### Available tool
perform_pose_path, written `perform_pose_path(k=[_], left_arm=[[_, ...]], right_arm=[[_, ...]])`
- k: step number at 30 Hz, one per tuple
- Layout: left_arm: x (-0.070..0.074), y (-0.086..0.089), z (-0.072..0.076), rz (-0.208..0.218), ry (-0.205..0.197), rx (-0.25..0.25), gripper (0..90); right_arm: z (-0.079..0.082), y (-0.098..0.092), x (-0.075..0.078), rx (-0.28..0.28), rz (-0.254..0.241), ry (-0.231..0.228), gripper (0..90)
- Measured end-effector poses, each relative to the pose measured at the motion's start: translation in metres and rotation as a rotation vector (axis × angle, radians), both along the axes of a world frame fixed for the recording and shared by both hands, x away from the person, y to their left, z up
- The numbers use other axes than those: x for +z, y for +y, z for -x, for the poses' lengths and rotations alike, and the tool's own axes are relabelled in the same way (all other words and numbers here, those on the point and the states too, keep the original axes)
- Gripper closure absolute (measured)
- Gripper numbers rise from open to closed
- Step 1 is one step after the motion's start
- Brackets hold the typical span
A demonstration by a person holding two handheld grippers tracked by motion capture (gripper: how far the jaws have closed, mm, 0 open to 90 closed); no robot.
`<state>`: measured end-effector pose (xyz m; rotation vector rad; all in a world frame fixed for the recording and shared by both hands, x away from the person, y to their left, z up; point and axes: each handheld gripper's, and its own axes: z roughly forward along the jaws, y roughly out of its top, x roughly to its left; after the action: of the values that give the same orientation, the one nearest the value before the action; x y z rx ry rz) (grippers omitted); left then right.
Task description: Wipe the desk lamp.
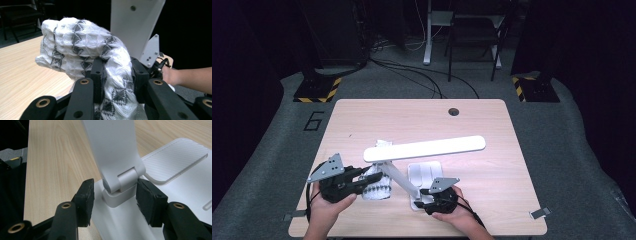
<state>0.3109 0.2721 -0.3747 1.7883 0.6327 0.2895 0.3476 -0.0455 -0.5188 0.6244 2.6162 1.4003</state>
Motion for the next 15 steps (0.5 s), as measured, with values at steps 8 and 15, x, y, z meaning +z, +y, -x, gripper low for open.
perform_pose_path(k=[8,15], left_arm=[[0.002,0.014,0.003,0.009,-0.015,0.047,69.4],[-0.003,0.033,0.005,0.011,-0.009,0.139,68.3]], right_arm=[[0.001,0.001,0.000,0.004,0.000,0.004,44.9],[0.000,0.001,0.000,0.018,-0.004,0.026,42.7]])
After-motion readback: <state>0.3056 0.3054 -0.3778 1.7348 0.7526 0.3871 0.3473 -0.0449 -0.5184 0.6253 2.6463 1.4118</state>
